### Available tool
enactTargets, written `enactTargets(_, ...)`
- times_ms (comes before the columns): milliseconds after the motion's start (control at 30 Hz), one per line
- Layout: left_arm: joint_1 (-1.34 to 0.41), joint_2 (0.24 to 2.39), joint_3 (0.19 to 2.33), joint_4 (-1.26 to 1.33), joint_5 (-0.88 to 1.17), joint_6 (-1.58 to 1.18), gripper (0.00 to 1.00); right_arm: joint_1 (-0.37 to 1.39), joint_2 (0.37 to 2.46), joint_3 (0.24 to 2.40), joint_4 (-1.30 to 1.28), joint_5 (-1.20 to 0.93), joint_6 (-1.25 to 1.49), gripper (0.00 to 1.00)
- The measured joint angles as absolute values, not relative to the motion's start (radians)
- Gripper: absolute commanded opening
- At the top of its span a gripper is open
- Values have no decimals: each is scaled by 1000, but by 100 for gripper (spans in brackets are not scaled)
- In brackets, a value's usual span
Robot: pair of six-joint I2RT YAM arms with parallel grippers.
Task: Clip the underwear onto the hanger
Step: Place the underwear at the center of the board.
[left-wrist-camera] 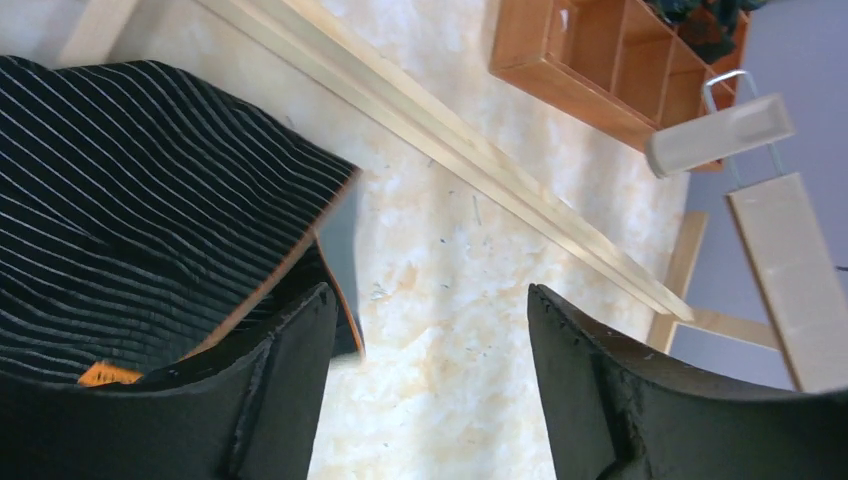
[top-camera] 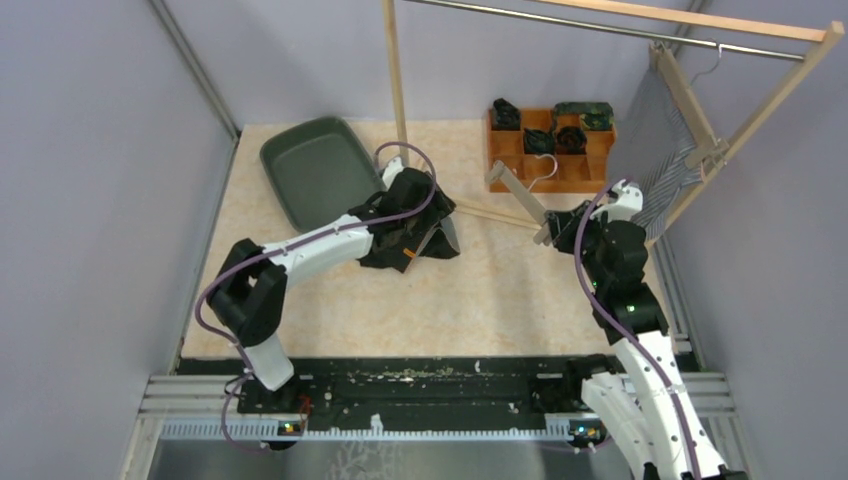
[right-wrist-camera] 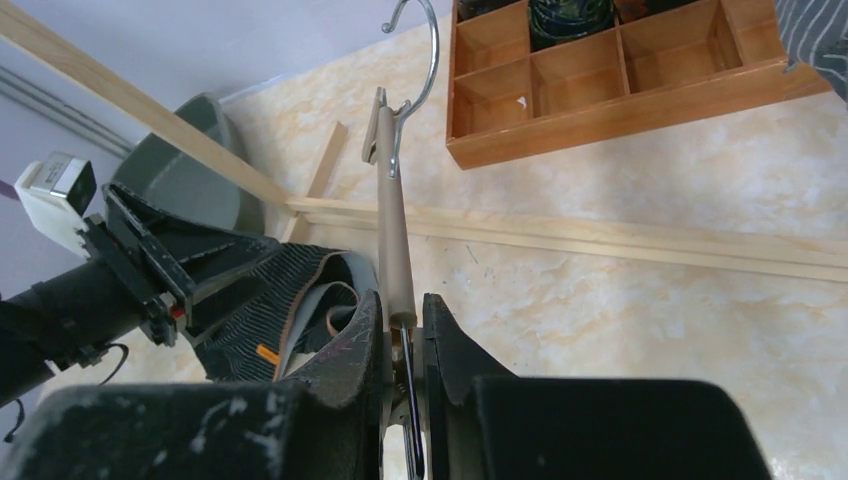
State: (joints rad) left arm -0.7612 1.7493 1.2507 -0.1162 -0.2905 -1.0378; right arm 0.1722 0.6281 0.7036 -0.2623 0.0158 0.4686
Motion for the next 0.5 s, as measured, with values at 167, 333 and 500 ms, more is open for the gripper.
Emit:
enactTargets(167, -764, 1705, 1216, -95, -263, -995, 78, 168, 627, 704, -279, 27, 456, 0)
enactTargets(333, -764, 1531, 1110, -93, -234, -904, 78, 166, 627, 704, -281, 28, 447, 0)
enactTargets(500, -765, 1380, 939, -56, -183, -795, 74, 165, 624, 704, -287, 21, 440, 0)
